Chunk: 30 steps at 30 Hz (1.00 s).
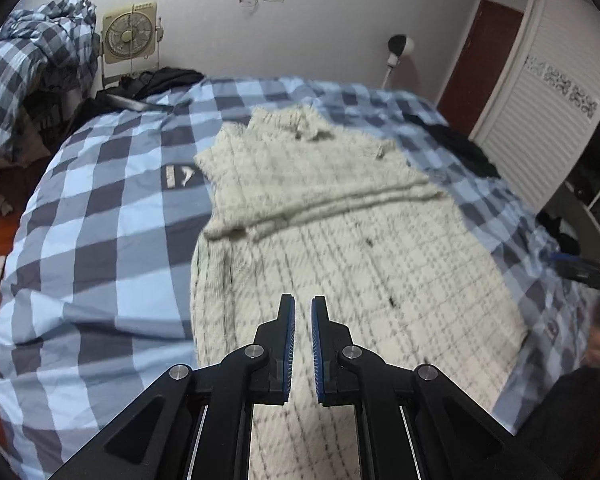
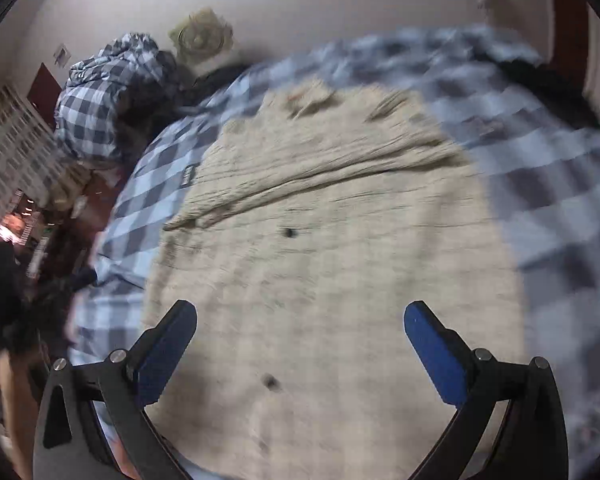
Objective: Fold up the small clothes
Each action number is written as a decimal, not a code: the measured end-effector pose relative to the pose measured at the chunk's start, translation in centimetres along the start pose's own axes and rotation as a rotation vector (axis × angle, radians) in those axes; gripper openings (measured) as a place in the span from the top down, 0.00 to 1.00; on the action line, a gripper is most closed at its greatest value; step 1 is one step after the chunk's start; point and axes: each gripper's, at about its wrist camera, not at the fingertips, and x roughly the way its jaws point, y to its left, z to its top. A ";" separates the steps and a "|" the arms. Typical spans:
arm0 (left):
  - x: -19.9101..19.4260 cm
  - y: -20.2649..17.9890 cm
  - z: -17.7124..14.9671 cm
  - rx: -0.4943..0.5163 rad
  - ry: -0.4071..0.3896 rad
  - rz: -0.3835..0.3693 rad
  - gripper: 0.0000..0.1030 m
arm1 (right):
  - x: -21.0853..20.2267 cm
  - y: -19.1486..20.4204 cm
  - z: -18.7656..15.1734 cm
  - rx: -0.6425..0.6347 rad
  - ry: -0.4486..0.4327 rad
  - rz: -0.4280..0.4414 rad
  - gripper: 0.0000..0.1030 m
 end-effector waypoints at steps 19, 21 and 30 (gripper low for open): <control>1.3 -2.9 -2.0 -0.006 0.014 -0.079 0.00 | 1.1 -7.1 -3.0 0.182 0.012 -0.097 0.01; 2.0 -2.0 -2.6 -0.116 0.054 -0.105 0.00 | 1.2 -7.5 -3.0 0.183 0.019 -0.102 0.01; 3.4 -2.7 -6.6 -0.332 0.187 -0.370 0.00 | 0.8 -9.1 -3.2 0.240 0.031 -0.083 0.01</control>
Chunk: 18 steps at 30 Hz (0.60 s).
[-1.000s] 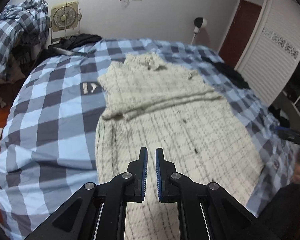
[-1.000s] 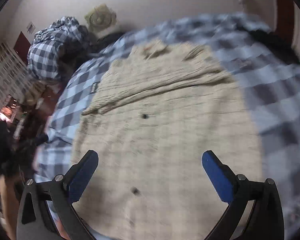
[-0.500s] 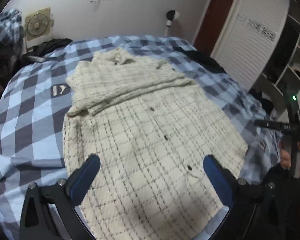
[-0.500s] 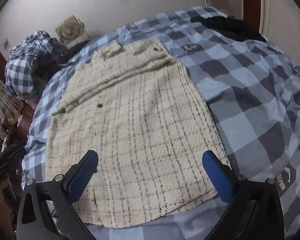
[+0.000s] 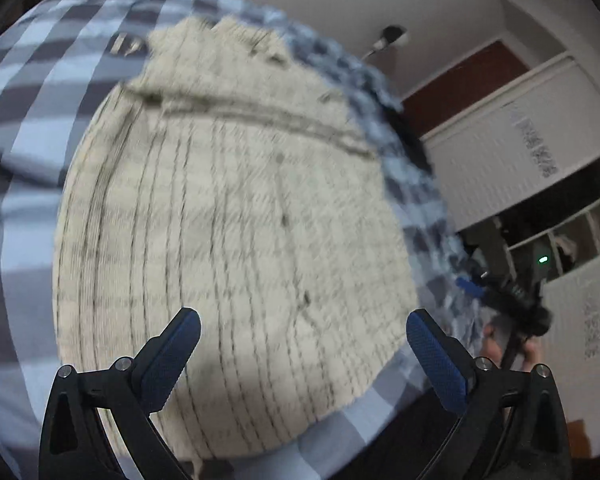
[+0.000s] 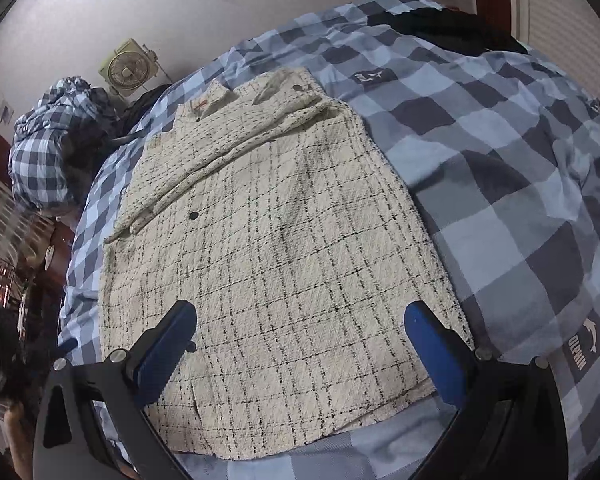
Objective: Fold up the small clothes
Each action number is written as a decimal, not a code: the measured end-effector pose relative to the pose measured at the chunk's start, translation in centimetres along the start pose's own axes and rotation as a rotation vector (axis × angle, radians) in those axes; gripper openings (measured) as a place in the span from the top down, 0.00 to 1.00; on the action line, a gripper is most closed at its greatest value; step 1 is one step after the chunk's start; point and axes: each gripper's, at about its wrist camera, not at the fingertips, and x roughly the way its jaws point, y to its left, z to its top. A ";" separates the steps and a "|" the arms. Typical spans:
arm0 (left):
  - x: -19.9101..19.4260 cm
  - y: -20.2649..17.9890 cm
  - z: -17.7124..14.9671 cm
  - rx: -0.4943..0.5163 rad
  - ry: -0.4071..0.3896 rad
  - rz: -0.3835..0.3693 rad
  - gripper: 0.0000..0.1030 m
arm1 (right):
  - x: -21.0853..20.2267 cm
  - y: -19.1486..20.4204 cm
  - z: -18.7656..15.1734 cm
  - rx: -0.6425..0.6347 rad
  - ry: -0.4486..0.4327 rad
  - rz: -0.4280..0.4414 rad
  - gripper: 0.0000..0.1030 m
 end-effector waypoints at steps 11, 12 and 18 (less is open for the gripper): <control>1.3 1.4 -1.9 -0.040 0.180 0.365 0.01 | -1.3 -4.0 2.1 0.001 0.101 -0.101 0.01; 0.8 1.9 -1.9 -0.040 0.172 0.412 0.01 | -0.9 -4.6 2.3 -0.030 0.138 -0.128 0.01; -1.8 6.2 -2.3 0.027 0.205 0.511 0.01 | 4.4 -8.6 1.1 -0.144 0.412 -0.184 0.01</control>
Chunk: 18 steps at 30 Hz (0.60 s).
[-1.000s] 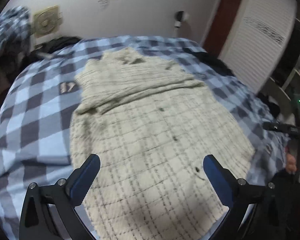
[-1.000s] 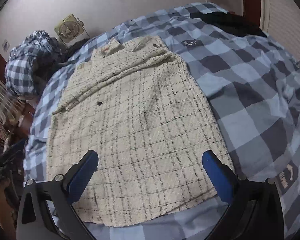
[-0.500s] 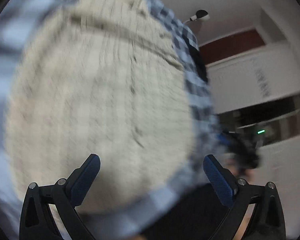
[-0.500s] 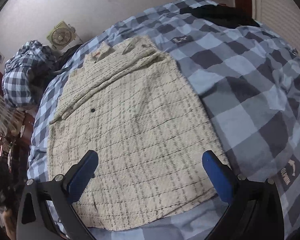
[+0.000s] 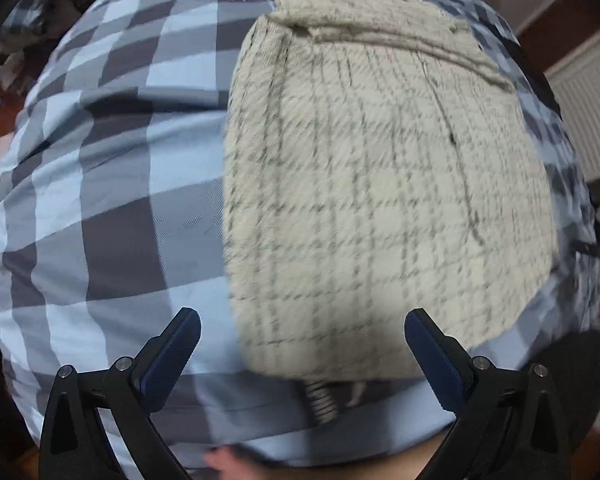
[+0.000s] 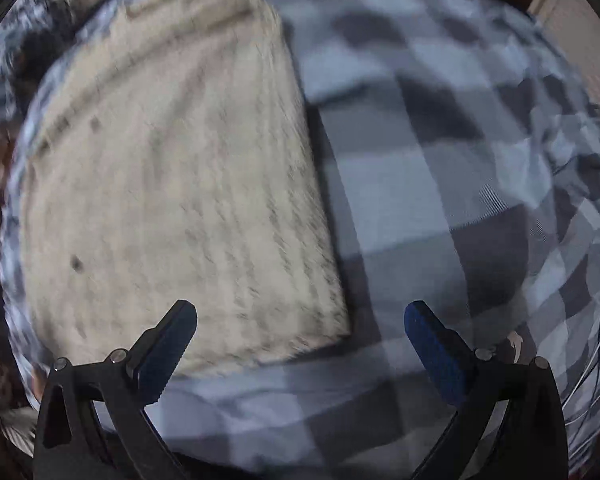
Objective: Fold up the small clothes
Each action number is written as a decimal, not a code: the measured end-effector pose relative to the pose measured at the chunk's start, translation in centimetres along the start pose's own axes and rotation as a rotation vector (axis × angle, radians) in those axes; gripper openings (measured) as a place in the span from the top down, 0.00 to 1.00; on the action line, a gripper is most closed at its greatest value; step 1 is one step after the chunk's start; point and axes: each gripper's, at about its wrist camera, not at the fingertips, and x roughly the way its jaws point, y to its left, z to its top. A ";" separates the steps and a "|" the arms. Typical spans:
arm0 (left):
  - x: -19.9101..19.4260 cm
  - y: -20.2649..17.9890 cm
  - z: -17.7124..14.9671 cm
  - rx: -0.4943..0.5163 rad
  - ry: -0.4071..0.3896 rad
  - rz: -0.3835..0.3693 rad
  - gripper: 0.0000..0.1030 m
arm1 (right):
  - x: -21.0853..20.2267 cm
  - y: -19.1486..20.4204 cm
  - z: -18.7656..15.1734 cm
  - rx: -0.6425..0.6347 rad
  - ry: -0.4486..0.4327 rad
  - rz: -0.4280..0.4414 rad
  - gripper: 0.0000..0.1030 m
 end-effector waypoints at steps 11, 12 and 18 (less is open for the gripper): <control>3.8 2.7 -2.5 0.073 0.103 -0.007 0.04 | 5.2 0.0 -1.0 -0.090 0.146 0.077 0.11; 4.1 2.6 -2.6 0.074 0.112 -0.022 0.04 | 5.9 0.2 -1.0 -0.096 0.159 0.082 0.11; 7.9 1.8 -3.9 0.081 0.244 0.018 0.02 | 7.9 1.3 -1.4 -0.129 0.168 0.065 0.36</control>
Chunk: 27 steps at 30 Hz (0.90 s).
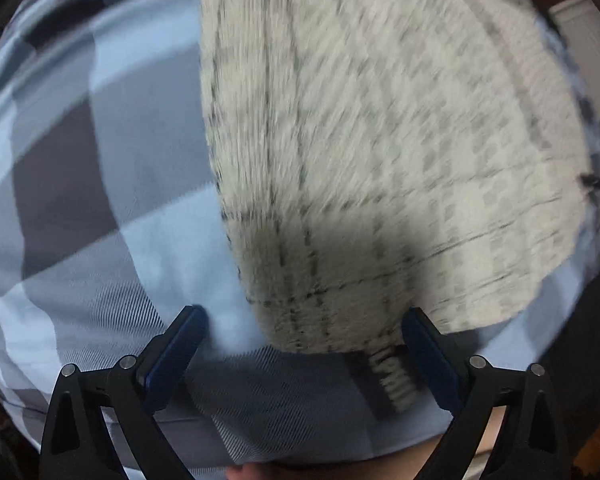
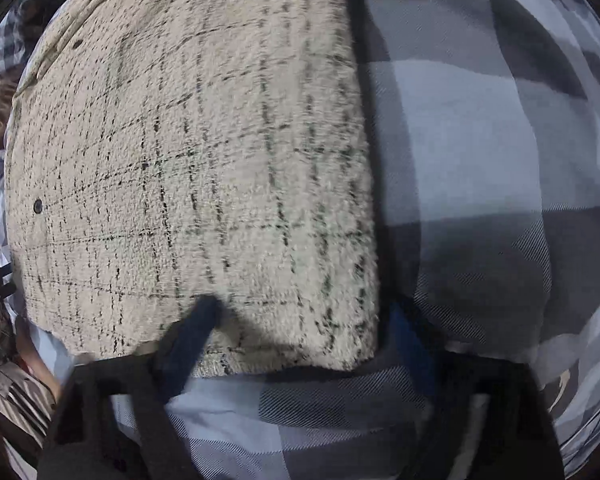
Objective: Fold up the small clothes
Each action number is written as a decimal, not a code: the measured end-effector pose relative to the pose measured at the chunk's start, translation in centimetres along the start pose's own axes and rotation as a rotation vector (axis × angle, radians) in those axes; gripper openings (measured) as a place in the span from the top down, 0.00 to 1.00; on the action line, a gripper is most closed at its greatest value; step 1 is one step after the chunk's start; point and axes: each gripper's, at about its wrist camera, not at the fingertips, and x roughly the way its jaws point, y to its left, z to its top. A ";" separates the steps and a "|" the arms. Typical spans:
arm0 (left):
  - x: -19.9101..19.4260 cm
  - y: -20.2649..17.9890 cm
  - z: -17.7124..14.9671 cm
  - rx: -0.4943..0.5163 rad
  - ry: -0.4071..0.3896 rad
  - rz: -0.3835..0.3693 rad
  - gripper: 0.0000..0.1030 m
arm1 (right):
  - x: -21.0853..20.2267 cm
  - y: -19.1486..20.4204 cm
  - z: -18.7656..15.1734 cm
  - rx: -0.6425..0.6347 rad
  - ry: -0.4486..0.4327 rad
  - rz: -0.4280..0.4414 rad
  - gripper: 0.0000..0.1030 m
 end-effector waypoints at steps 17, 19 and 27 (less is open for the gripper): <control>-3.0 -1.0 1.1 0.012 -0.024 0.035 0.76 | -2.0 2.1 -1.6 0.083 -0.087 0.172 0.93; -3.7 -0.9 1.1 0.002 -0.039 0.023 0.85 | -2.7 2.4 -1.6 0.095 -0.094 0.218 0.93; -11.2 -0.1 2.7 -0.132 -0.228 -0.151 0.87 | -8.2 3.1 -2.4 0.179 -0.294 0.541 0.94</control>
